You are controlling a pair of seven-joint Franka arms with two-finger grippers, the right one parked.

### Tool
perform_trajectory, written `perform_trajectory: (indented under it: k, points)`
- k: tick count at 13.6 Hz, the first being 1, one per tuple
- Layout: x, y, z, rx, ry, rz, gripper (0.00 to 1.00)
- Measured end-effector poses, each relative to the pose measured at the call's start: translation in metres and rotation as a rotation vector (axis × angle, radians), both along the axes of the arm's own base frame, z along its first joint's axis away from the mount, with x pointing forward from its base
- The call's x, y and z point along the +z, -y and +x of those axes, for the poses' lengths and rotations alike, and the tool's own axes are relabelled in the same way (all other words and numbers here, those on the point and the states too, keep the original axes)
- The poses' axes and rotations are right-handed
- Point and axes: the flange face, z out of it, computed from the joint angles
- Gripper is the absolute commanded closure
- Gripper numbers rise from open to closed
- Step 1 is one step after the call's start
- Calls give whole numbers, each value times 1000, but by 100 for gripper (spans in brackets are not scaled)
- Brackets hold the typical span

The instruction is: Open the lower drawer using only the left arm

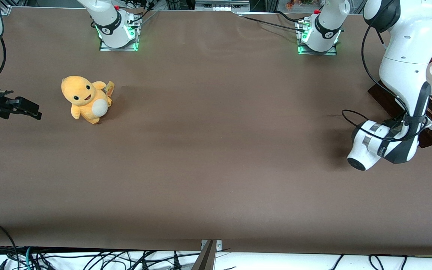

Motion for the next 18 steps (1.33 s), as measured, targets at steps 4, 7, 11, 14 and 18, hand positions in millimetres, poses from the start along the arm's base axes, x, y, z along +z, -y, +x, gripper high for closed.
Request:
perform_trajectory:
  k: [4, 7, 11, 14, 18]
  points:
    - [2, 14, 5, -25, 10, -5, 94]
    - [2, 21, 7, -38, 13, -6, 94]
    - [2, 25, 9, -47, 16, -8, 95]
    - [2, 32, 10, -58, 17, -9, 95]
    - [2, 42, 12, -75, 18, -9, 94]
